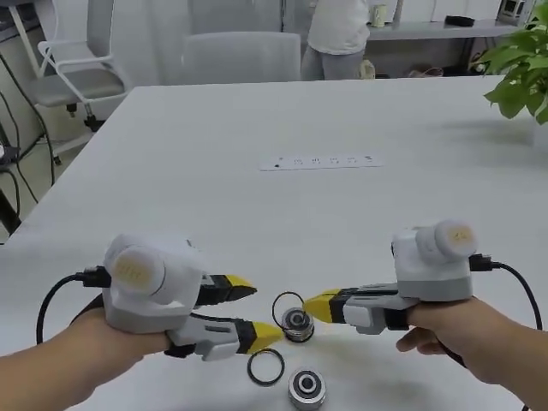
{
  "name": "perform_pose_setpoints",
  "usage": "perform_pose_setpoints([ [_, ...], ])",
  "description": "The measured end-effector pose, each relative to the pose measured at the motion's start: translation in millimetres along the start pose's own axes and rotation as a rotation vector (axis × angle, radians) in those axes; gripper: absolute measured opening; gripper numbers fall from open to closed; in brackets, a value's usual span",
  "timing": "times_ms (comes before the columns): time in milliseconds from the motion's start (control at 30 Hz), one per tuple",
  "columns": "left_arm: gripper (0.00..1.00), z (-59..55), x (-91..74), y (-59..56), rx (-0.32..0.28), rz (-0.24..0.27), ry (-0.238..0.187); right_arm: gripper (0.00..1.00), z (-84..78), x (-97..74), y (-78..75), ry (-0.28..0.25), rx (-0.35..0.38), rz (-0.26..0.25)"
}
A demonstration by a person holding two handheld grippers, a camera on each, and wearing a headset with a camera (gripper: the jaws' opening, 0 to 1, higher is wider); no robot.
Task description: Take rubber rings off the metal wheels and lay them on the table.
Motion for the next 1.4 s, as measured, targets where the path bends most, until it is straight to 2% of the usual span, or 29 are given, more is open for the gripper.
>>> perform_pose_setpoints([
  [167, 0.43, -1.0, -11.4, 0.3, -0.012, 0.007, -0.017, 0.0, 1.6, 3.4, 8.2, -0.003, 0.002, 0.026],
  [467, 0.49, -11.5, -24.8, -4.5, -0.004, 0.012, -0.013, 0.0, -1.7, 9.5, 19.0, 0.012, 0.014, 0.063],
  [733, 0.51, -19.2, -34.4, -5.5, -0.012, 0.022, -0.012, 0.0, -10.9, 15.9, 27.8, 0.048, 0.012, 0.086],
  [967, 0.52, -23.4, -38.8, -6.0, -0.019, 0.032, -0.012, 0.0, -22.5, 21.0, 35.3, 0.093, -0.001, 0.107],
  [1233, 0.52, -28.2, -42.4, -5.8, -0.013, 0.04, -0.002, 0.0, -31.5, 23.3, 35.8, 0.13, -0.015, 0.104],
  [1400, 0.52, -34.5, -42.7, -6.9, 0.012, 0.038, 0.022, 0.0, -36.0, 25.4, 36.6, 0.149, -0.023, 0.103],
])
Point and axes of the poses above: the centre of the closed fingertips' face, and the gripper's own axes: x roughly forward along the fingers, y roughly to its left, z roughly out of its top, the point moved 1 cm from there along -x, roughly backward along the fingers, and after that the axes turned 10 degrees about -x, right-handed, at the moved point
